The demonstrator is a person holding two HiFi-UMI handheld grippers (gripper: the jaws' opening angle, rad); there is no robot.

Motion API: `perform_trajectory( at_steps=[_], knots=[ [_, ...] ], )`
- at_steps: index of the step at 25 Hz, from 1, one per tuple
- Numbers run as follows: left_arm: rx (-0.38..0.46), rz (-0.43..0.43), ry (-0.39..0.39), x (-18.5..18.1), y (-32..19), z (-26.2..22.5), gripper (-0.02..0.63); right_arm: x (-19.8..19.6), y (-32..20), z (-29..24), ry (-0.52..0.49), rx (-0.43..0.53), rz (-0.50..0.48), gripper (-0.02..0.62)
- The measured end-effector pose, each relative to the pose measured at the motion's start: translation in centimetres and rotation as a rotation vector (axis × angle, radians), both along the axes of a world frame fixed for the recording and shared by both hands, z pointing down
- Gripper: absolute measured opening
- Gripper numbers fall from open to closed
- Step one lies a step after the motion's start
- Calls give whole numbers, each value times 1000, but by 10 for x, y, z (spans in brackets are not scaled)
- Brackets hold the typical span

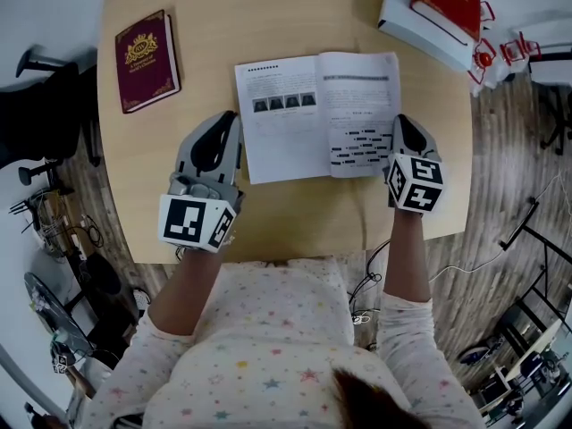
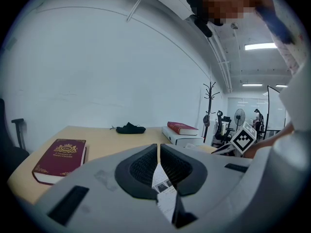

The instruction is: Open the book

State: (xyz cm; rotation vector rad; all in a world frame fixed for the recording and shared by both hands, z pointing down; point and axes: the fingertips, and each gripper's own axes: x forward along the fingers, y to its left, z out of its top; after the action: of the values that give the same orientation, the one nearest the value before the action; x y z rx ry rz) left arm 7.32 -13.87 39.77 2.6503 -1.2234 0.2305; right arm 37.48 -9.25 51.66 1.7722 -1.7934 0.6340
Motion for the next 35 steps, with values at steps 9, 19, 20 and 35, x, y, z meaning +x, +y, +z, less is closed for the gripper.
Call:
perform_trajectory(
  at_steps=[9, 19, 20, 35],
  knots=[
    [-2, 16, -11, 6, 0, 4, 28, 2, 0, 15, 50, -19, -5, 6],
    [-2, 24, -10, 8, 2, 3, 28, 6, 1, 31, 86, -77, 7, 34],
    [-3, 24, -10, 8, 2, 2, 28, 7, 1, 32, 94, -80, 10, 43],
    [10, 26, 3, 5, 4, -4, 28, 19, 16, 22, 148, -69, 60, 60]
  ],
)
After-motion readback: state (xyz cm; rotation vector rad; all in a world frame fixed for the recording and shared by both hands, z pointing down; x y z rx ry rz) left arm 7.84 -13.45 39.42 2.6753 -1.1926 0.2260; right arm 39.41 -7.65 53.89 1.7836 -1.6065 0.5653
